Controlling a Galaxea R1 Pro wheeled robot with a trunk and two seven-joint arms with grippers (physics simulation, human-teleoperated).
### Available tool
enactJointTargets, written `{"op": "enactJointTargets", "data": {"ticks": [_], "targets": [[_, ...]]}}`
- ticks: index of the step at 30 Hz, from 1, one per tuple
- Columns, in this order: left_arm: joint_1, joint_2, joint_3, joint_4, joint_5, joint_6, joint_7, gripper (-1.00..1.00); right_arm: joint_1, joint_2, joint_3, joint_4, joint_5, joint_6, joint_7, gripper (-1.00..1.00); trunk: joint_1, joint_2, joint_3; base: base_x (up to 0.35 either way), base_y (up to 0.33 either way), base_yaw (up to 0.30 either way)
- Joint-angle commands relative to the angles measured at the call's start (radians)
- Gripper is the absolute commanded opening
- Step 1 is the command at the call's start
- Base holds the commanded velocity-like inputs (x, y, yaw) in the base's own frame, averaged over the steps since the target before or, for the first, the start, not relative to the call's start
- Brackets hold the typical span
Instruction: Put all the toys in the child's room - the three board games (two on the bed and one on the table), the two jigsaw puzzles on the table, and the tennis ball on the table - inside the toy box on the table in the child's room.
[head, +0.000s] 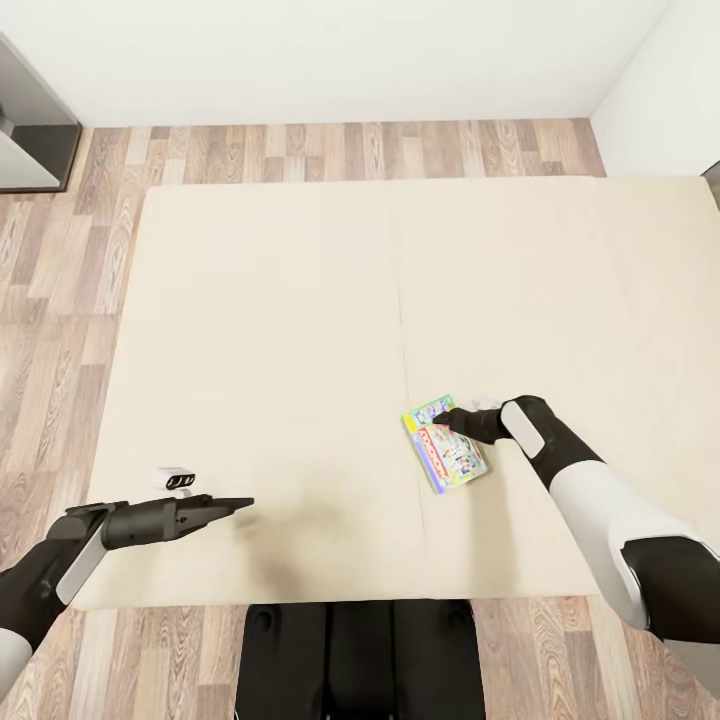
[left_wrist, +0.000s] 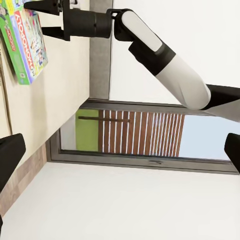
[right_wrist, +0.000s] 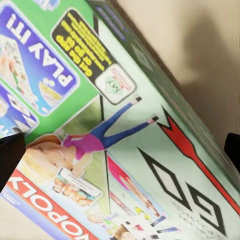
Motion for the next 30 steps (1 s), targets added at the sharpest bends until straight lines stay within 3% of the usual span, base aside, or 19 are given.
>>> {"op": "enactJointTargets", "data": {"ticks": [1, 30], "targets": [[-0.001, 0.001, -0.004, 0.000, 0.005, 0.011, -0.002, 1.00, 0.001, 0.000, 0.008, 0.000, 0.011, 0.003, 0.007, 1.00, 0.001, -0.001, -0.001, 0.000, 0.000, 0.000], [-0.001, 0.002, -0.004, 0.000, 0.006, 0.011, -0.002, 1.00, 0.001, 0.001, 0.014, 0.005, 0.017, 0.005, 0.013, 1.00, 0.001, -0.001, -0.001, 0.000, 0.013, 0.000]]}}
